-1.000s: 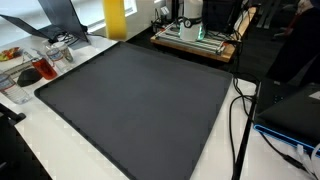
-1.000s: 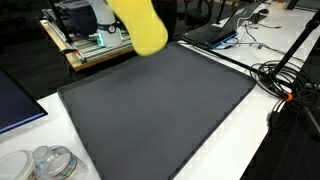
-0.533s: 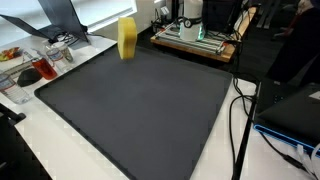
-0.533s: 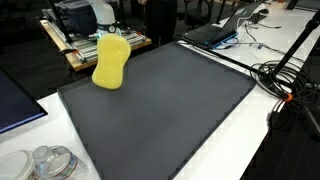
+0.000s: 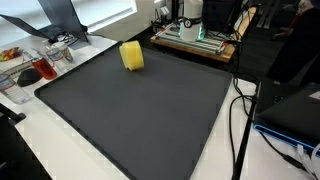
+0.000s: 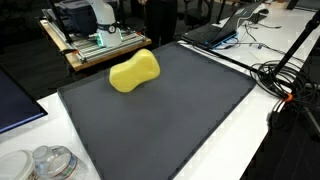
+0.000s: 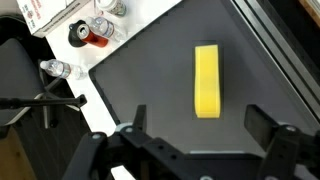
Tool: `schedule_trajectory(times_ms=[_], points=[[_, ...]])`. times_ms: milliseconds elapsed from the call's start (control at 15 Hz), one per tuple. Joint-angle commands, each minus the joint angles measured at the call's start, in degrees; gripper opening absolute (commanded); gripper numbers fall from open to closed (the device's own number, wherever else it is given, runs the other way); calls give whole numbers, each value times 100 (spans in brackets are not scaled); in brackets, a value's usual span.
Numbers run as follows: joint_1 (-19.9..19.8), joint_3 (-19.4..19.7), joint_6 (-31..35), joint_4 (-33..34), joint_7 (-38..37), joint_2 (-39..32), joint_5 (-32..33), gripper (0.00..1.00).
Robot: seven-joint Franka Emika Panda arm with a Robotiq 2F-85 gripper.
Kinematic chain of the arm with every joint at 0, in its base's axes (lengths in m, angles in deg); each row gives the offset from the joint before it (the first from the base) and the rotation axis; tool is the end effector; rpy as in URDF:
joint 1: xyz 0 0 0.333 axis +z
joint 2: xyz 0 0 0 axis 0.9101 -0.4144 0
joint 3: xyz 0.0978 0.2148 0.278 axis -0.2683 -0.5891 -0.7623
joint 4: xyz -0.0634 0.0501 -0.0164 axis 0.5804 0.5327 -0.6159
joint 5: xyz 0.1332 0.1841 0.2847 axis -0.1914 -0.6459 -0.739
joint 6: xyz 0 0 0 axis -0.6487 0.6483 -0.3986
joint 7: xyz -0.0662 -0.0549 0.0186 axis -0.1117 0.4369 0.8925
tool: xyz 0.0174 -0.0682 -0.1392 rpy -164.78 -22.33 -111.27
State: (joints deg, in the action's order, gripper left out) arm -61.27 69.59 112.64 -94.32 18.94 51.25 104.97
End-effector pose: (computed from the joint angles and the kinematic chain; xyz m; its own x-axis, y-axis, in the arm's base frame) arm 0.4596 -0.0156 0.6579 0.5872 0.7336 -0.3422 0.8070 -0.4979 0.3176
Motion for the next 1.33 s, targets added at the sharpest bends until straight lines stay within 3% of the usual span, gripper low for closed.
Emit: schedule_trajectory(times_ms=[0, 667, 1067, 1267], points=[[6, 50, 52, 54, 37, -68, -268, 100], [112, -79, 469, -189, -90, -413, -1082, 100], [235, -292, 810, -394, -515, -736, -1054, 100], [279, -398, 898, -423, -1163, -1015, -881, 100]])
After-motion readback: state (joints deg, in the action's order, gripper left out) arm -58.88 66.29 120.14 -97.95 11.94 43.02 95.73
